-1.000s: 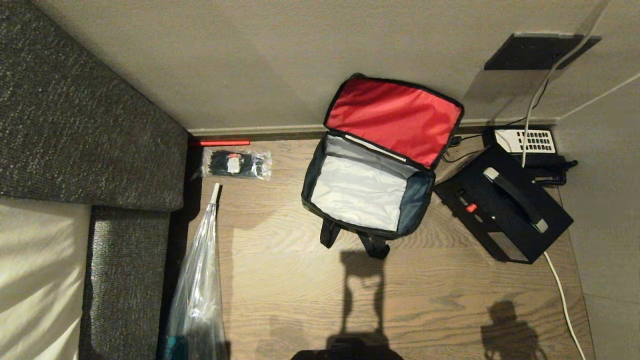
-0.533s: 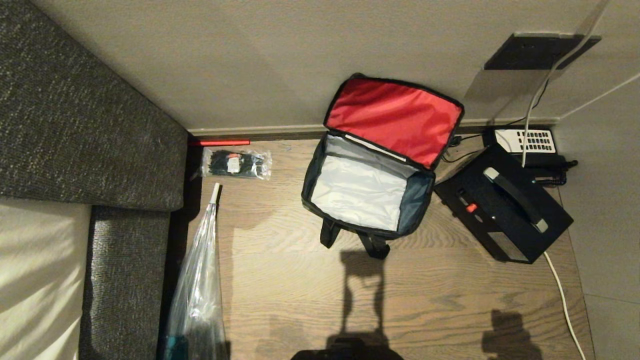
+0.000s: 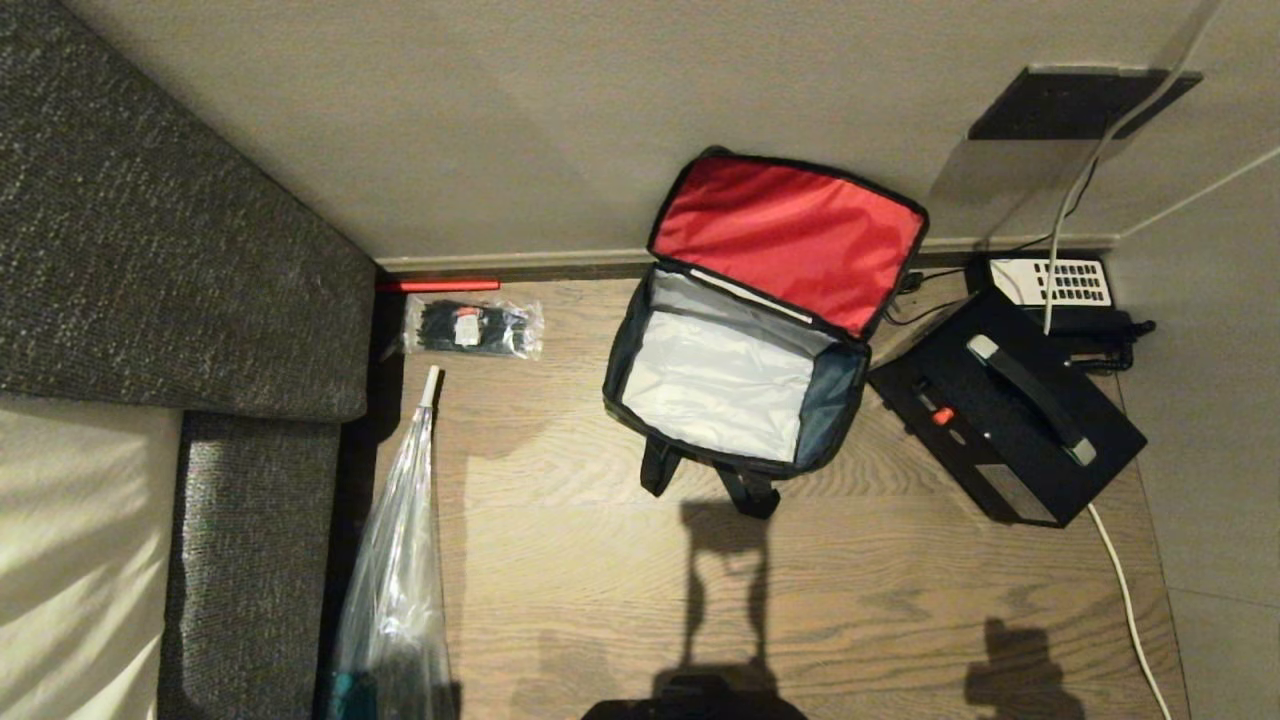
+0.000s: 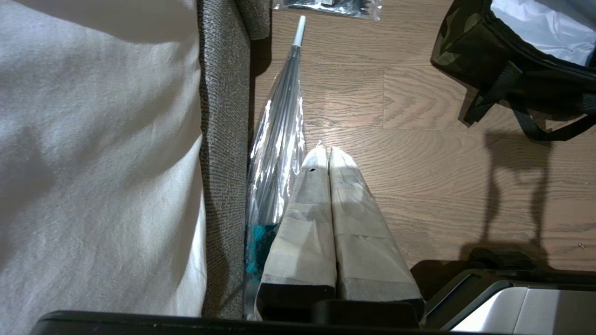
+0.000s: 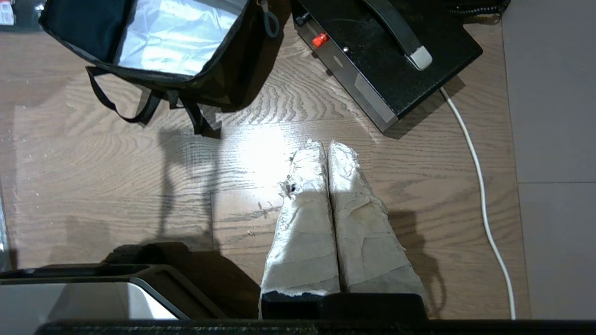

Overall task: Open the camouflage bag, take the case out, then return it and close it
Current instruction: Grip the handle again

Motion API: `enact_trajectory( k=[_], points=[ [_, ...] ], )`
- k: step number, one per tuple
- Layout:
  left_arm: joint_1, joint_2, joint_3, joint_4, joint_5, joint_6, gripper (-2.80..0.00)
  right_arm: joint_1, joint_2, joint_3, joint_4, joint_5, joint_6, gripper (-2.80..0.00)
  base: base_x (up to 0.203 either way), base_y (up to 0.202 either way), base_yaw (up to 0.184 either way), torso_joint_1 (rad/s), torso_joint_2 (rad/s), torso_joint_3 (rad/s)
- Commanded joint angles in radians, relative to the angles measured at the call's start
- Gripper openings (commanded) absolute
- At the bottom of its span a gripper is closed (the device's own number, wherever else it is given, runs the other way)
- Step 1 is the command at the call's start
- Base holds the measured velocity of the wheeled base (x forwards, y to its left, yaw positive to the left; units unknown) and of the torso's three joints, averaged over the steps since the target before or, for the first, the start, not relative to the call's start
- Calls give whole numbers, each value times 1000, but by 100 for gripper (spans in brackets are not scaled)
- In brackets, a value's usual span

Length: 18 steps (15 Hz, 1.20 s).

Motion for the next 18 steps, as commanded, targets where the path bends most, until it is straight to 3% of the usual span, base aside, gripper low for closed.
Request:
enact_trajectory(
  k=[1,18],
  points=[
    [0,-3,0,0,1,0,-280,0,4,12,-2,2,0,-280,0,0,0,0,0,0],
    [0,-3,0,0,1,0,-280,0,4,11,1,2,-1,-280,0,0,0,0,0,0]
  ],
)
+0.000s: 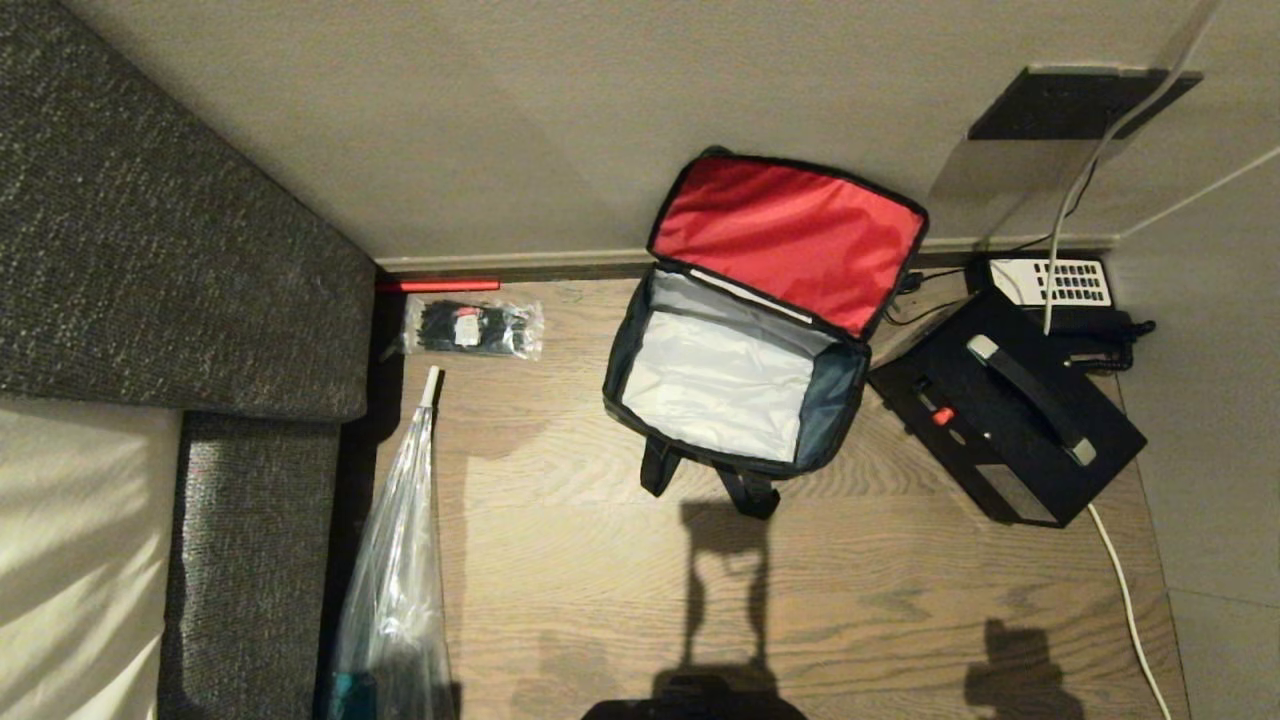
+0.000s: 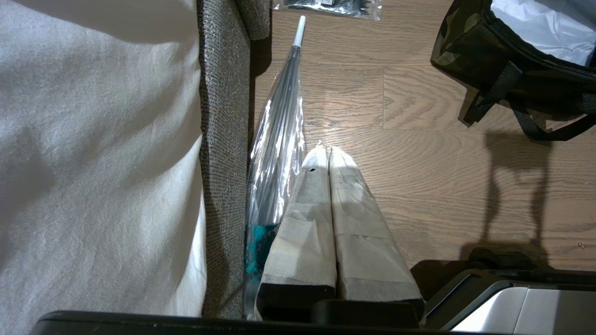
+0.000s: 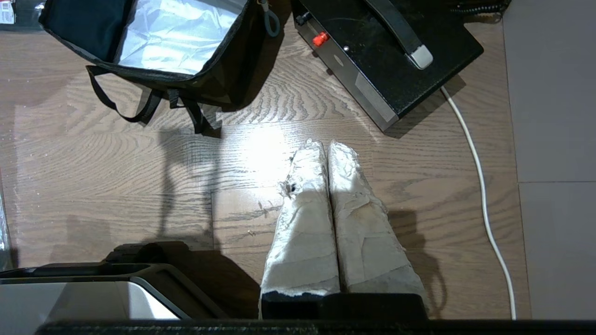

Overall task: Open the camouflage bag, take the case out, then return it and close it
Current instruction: Grip the handle again

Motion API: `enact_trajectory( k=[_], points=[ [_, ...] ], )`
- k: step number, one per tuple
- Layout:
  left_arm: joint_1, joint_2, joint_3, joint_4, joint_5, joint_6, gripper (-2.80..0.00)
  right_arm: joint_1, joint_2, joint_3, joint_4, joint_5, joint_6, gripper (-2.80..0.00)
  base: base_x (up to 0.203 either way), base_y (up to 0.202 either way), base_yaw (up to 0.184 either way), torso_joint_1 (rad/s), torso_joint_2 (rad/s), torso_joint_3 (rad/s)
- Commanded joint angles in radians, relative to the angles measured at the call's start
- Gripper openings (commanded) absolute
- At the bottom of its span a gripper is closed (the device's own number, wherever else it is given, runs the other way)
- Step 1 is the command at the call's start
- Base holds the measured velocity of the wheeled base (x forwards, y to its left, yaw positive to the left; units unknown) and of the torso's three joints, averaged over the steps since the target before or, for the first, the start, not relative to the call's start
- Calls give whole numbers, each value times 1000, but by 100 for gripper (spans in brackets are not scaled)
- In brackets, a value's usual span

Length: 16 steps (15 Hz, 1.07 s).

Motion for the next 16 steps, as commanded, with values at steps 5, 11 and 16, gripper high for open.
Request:
enact_trajectory(
  k=[5,11,16],
  points=[
    [0,-3,0,0,1,0,-280,0,3,9,2,0,-2,-280,0,0,0,0,0,0],
    [0,-2,0,0,1,-1,-280,0,3,12,-4,-2,5,-280,0,0,0,0,0,0],
    [0,-2,0,0,1,-1,-280,0,3,12,-4,-2,5,-280,0,0,0,0,0,0]
  ],
)
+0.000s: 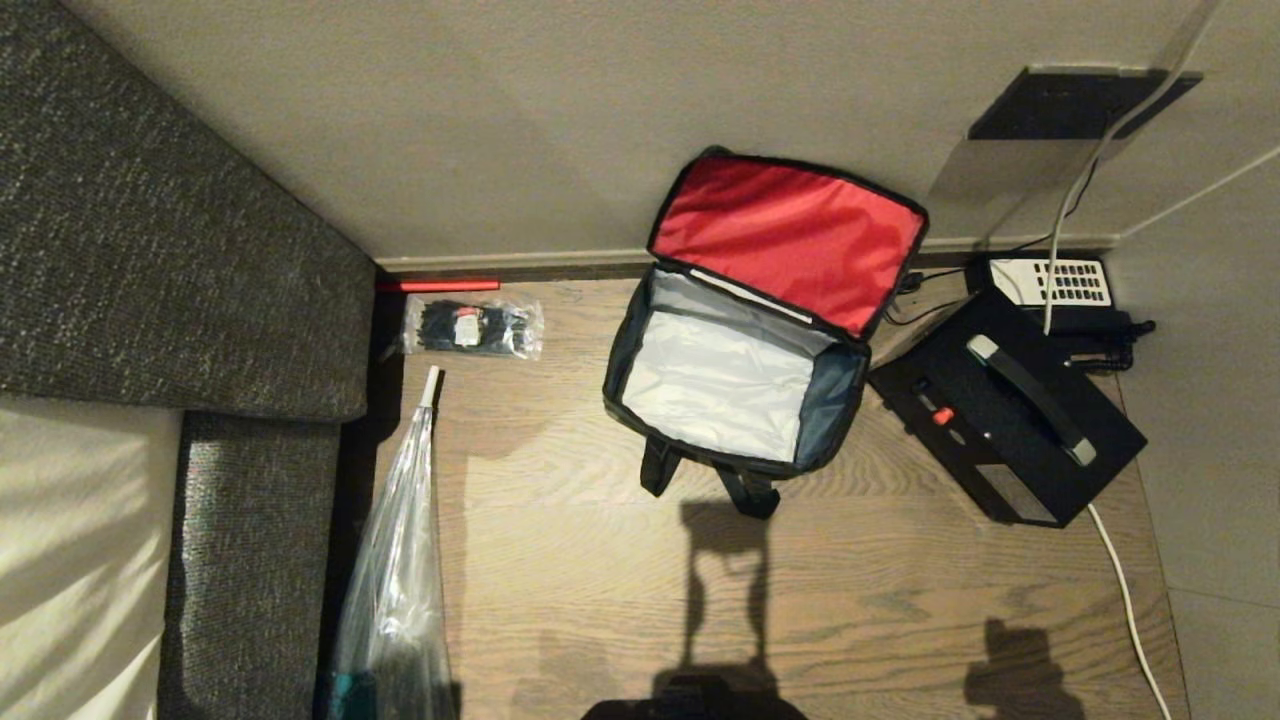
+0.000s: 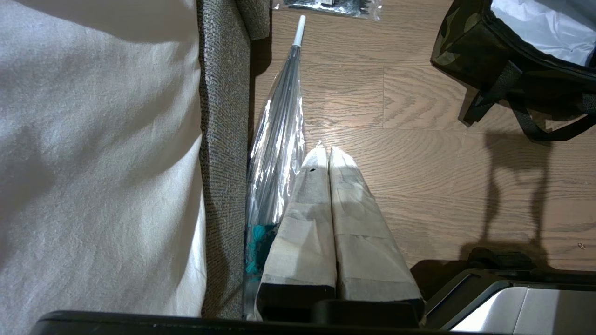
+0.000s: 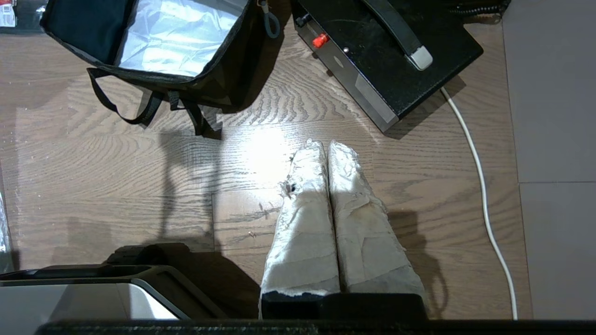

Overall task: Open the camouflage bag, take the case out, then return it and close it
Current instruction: Grip the handle again

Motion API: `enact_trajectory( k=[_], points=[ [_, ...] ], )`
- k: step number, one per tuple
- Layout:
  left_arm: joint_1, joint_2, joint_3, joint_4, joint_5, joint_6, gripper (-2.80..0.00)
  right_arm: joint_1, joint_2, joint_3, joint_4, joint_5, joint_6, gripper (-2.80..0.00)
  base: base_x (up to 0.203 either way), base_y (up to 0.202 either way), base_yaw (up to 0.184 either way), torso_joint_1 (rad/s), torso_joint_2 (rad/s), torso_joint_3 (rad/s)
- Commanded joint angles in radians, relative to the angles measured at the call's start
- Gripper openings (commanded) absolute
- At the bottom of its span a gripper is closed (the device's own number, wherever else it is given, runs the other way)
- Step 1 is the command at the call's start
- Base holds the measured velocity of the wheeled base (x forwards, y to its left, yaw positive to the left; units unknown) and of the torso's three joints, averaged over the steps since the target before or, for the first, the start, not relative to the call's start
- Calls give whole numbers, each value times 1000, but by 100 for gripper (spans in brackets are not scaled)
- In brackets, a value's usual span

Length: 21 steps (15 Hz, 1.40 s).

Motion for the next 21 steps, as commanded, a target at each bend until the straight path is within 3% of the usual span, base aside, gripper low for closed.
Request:
enact_trajectory(
  k=[1,21],
  points=[
    [0,-2,1,1,0,0,-280,0,1,12,0,0,0,-280,0,0,0,0,0,0],
    [0,-2,0,1,0,0,-280,0,1,12,0,0,0,-280,0,0,0,0,0,0]
  ],
)
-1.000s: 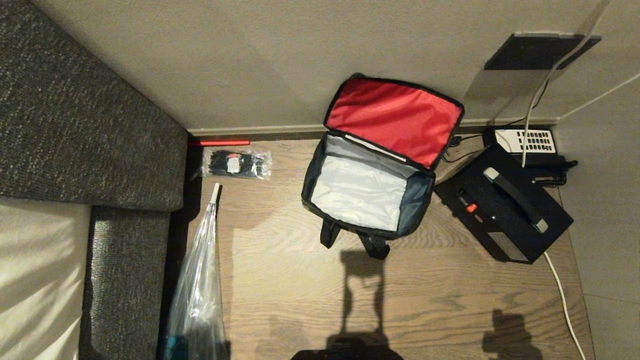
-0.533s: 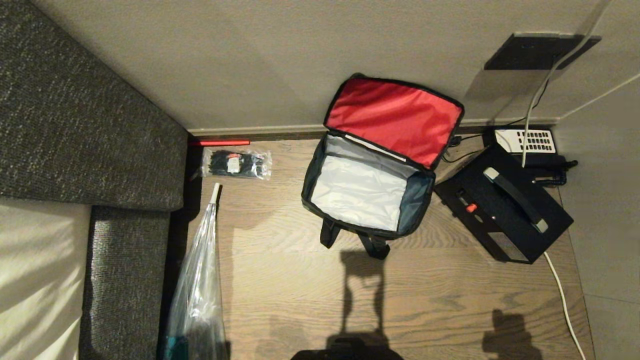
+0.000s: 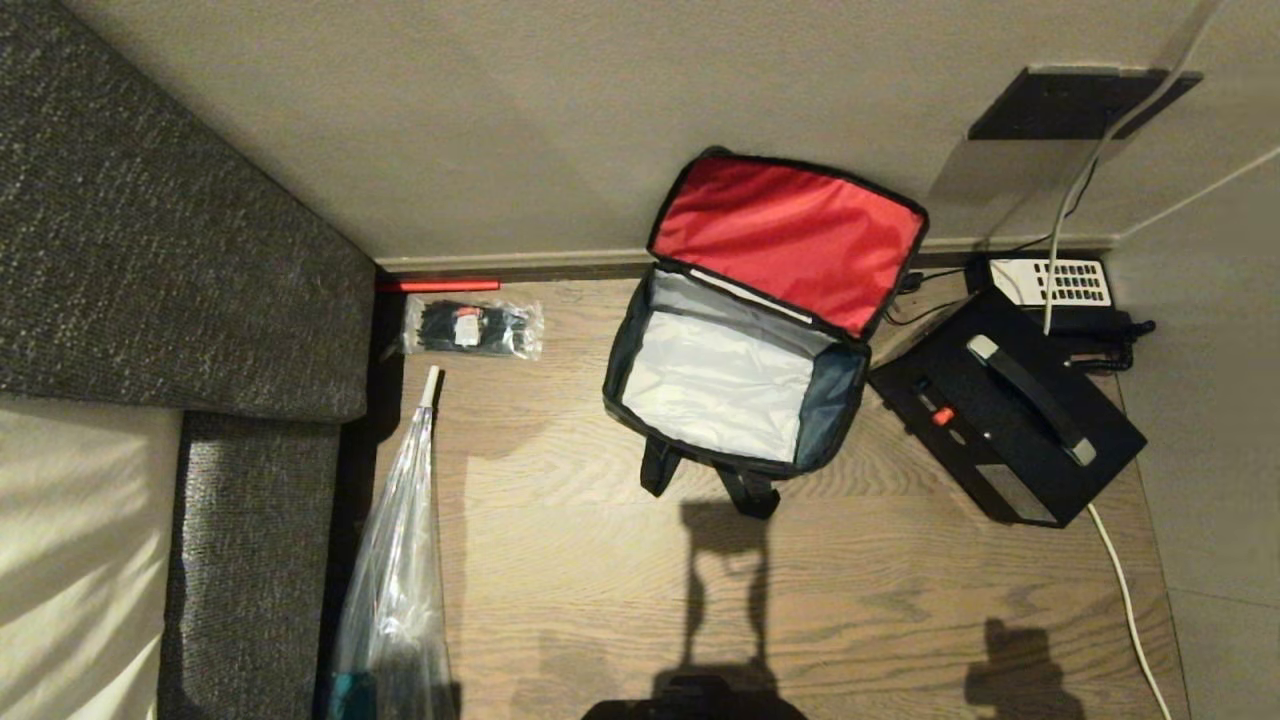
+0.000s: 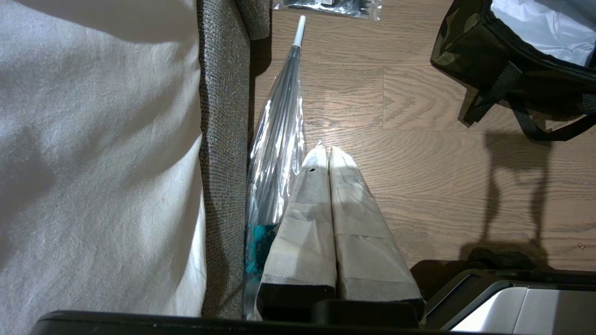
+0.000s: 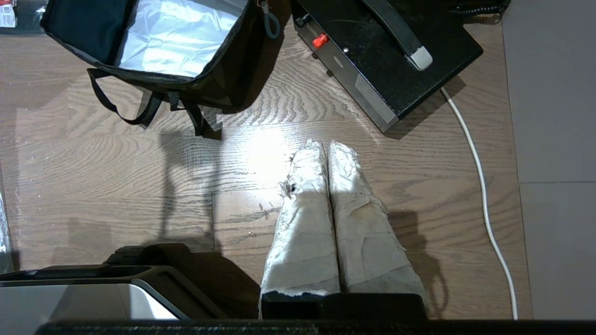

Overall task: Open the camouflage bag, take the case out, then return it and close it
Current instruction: Grip the handle again

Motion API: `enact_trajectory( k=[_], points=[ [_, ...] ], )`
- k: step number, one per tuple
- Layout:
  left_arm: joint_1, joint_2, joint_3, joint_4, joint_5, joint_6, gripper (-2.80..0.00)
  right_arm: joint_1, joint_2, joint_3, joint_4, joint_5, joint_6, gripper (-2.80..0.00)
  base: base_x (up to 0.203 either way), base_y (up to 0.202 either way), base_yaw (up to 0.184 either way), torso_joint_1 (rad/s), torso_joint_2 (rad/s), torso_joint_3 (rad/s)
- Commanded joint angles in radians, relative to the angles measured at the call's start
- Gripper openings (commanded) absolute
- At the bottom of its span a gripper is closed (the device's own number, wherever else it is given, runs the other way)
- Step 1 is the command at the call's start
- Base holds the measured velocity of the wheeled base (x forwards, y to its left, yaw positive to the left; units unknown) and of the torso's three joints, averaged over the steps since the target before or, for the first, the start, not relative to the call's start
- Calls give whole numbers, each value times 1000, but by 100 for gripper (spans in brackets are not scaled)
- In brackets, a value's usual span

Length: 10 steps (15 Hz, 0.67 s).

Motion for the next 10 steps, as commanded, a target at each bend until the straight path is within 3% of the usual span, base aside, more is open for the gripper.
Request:
enact_trajectory(
  k=[1,10],
  points=[
    [0,-2,0,0,1,0,-280,0,0,12,-2,0,1,-280,0,0,0,0,0,0],
    [0,-2,0,0,1,0,-280,0,0,12,0,0,-1,-280,0,0,0,0,0,0]
  ],
)
